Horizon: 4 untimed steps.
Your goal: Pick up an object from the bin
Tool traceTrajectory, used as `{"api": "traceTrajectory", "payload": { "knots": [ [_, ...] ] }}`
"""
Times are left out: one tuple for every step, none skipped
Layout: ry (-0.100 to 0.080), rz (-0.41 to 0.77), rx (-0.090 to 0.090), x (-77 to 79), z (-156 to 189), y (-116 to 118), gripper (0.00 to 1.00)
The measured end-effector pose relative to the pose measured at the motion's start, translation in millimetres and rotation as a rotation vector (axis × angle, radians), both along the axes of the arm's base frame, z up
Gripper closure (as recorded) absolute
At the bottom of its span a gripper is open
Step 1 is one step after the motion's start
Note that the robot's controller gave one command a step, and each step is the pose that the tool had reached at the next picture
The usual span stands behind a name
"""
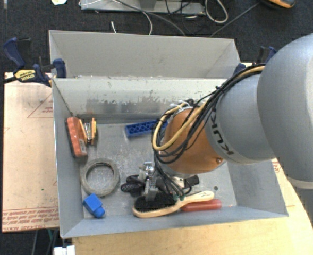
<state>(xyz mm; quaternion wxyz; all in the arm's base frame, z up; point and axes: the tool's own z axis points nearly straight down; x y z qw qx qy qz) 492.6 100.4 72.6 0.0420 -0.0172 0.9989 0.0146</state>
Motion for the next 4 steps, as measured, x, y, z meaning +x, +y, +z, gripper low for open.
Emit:
{"api": "traceTrajectory", "payload": {
  "knots": [
    [0.000, 0.000, 0.000, 0.0, 0.0, 0.0, 1.00],
    [0.000, 0.000, 0.000, 0.0, 0.0, 0.0, 1.00],
    [0.000, -0.001, 0.001, 0.0, 0.0, -0.1, 1.00],
    [0.000, -0.001, 0.001, 0.0, 0.0, -0.1, 1.00]
  ]
}}
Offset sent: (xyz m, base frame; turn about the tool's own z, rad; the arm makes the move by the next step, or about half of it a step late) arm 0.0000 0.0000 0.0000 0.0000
